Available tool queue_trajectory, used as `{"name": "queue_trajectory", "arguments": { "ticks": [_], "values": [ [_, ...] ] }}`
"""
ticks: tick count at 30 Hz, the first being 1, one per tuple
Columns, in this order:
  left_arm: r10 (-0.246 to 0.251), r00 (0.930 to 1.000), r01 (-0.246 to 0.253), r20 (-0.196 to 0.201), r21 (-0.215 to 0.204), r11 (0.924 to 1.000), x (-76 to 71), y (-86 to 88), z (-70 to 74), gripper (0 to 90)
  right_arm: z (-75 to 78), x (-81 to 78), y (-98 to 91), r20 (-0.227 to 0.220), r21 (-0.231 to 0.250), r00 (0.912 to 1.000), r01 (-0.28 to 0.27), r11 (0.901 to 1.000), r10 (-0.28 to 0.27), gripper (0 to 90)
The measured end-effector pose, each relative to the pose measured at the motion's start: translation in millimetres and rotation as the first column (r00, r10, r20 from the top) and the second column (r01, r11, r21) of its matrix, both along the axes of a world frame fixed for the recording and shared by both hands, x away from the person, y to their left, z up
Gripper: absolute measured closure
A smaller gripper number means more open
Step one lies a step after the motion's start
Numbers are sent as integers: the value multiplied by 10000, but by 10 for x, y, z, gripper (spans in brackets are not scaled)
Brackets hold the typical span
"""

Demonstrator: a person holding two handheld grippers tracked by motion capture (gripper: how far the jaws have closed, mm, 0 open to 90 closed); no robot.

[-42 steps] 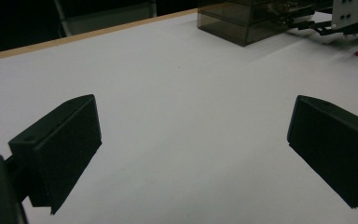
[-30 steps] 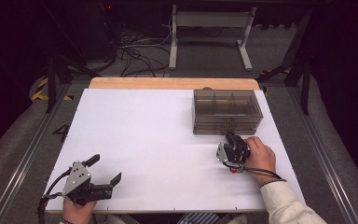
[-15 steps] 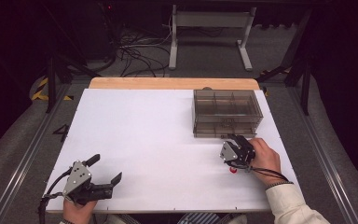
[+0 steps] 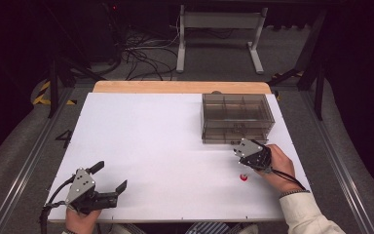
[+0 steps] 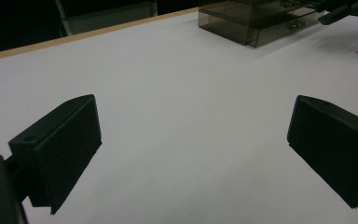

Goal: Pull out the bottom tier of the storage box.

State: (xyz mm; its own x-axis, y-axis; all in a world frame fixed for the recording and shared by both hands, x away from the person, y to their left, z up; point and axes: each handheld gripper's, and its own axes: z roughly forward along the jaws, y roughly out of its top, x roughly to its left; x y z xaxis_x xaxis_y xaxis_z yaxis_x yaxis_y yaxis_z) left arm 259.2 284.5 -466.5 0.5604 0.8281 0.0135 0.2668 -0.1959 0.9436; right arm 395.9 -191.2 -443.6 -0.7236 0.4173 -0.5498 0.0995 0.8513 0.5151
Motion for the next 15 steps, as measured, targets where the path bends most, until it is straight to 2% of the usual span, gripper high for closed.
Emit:
{"name": "queue_trajectory", "arguments": {
  "ticks": [1, 4, 5, 7, 10, 12, 14, 15],
  "values": [
    [-1, 10000, 1, 12, -6, 10000, 0, -1, 0, 36, 24, 9, -12, -280, 173, 9996, -68, 9998, 73, 677],
    [-2, 10000, 2, 0, -2, 10000, -1, -4, 0, 36, 60, 17, -30, -484, 419, 9986, -170, 9990, 190, 649],
    [-1, 10000, 1, -9, 17, 10000, -1, -4, -2, 36, 99, 38, -46, -819, 684, 9962, -225, 9974, 281, 618],
    [10, 10000, -10, 5, 18, 10000, -6, -1, -3, 36, 126, 67, -57, -977, 754, 9946, -269, 9968, 342, 608],
    [53, 10000, -53, -5, 16, 10000, -19, 10, -4, 36, 166, 135, -77, -1652, 917, 9855, -240, 9955, 390, 611],
    [78, 10000, -78, 5, 26, 10000, -29, 16, -5, 36, 184, 168, -90, -1781, 1059, 9834, -173, 9942, 361, 618],
    [102, 9999, -102, 17, 46, 9999, -34, 21, -3, 36, 201, 190, -104, -1859, 907, 9814, -306, 9954, 471, 617],
    [117, 9999, -117, 11, 32, 9999, -42, 27, -5, 36, 221, 231, -114, -2090, 1033, 9766, -294, 9942, 506, 604]
  ]
}}
